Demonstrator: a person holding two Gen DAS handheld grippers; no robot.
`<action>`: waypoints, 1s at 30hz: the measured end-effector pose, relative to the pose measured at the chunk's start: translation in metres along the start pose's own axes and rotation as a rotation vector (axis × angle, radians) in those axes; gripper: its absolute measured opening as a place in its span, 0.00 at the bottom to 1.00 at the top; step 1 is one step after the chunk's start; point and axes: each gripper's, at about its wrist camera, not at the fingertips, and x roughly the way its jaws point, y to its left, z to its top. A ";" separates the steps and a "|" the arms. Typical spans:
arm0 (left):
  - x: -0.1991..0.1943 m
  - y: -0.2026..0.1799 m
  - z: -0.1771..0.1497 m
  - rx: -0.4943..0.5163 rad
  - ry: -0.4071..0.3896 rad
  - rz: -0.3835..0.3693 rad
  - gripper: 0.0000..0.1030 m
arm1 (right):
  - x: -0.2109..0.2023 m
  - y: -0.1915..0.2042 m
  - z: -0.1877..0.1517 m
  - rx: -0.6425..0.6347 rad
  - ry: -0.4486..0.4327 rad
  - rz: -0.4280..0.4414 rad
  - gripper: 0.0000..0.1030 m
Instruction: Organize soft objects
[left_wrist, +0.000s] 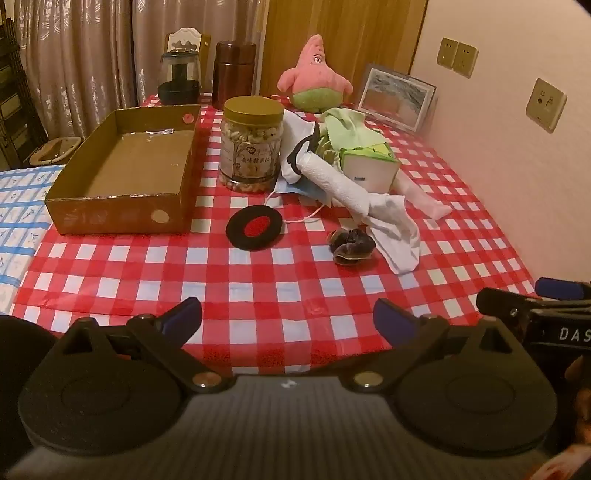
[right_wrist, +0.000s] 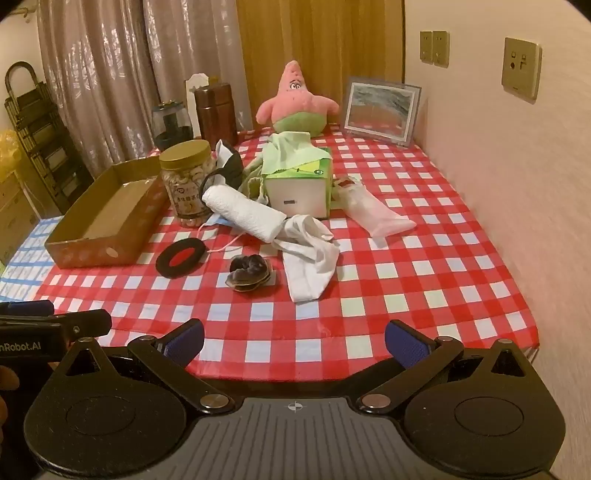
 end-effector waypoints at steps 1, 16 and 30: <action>0.001 0.000 0.001 -0.005 0.009 -0.008 0.96 | -0.001 0.000 0.000 0.001 -0.005 -0.004 1.00; -0.003 0.001 -0.005 -0.007 -0.039 0.011 0.96 | -0.002 -0.002 0.000 0.000 -0.011 -0.009 1.00; -0.003 -0.003 -0.002 -0.001 -0.041 0.012 0.96 | -0.002 -0.003 0.002 -0.005 -0.015 -0.014 1.00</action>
